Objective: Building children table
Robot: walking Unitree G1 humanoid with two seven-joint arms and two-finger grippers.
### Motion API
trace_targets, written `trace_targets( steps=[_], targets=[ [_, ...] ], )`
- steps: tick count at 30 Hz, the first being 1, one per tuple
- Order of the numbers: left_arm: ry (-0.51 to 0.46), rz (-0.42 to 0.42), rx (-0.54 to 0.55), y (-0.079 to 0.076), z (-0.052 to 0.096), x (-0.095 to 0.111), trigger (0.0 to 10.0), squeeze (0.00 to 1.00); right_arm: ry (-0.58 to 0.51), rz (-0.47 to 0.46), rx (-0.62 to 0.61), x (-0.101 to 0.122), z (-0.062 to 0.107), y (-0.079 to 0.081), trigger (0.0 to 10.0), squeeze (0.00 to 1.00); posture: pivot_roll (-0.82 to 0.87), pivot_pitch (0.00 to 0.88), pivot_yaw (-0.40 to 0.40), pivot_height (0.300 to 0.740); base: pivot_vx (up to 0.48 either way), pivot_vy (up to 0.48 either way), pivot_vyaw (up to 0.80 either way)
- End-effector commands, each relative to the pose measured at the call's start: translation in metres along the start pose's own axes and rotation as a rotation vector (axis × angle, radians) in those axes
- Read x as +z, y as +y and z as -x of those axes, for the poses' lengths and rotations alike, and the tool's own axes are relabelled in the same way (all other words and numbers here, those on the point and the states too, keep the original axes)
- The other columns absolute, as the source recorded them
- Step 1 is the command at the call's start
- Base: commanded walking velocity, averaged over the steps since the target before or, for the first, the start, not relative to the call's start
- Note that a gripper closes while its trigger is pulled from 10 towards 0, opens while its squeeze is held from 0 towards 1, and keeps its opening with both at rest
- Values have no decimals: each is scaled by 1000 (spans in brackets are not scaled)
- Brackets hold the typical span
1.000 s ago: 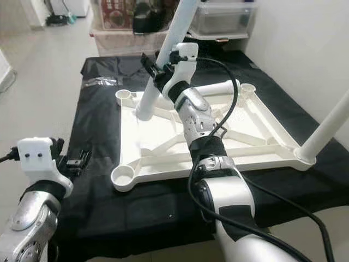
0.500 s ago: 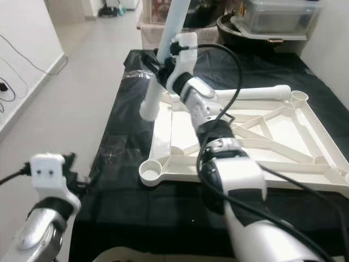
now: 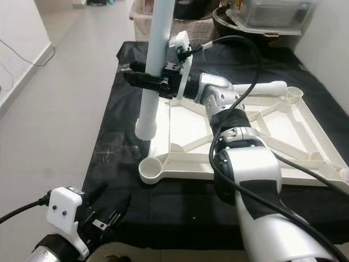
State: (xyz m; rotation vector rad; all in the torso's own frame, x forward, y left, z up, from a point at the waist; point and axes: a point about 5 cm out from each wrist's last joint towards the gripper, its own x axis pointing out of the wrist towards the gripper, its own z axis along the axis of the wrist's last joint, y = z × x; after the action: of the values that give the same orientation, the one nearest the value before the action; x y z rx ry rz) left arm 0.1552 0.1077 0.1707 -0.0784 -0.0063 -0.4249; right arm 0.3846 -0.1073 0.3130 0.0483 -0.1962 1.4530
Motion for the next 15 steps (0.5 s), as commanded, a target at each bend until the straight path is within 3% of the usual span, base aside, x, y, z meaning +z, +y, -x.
trace_targets(
  steps=[1, 3, 15],
  targets=[
    [3, -13, -8, -4, 3, 1, 10000, 0, -9, 22, 68, 7, -3, 3, 10000, 0, 70, 191, -65, 740, 0, 0, 0],
    [8, -22, -11, -9, 8, 2, 10000, 0, 25, 22, 164, 3, -6, 9, 10000, 0, 74, 196, -62, 740, 0, 0, 0],
    [32, -25, 9, -17, 23, 2, 10000, 0, 169, 41, 229, -23, -8, 15, 10000, 0, 93, 236, -65, 740, 0, 0, 0]
  ],
)
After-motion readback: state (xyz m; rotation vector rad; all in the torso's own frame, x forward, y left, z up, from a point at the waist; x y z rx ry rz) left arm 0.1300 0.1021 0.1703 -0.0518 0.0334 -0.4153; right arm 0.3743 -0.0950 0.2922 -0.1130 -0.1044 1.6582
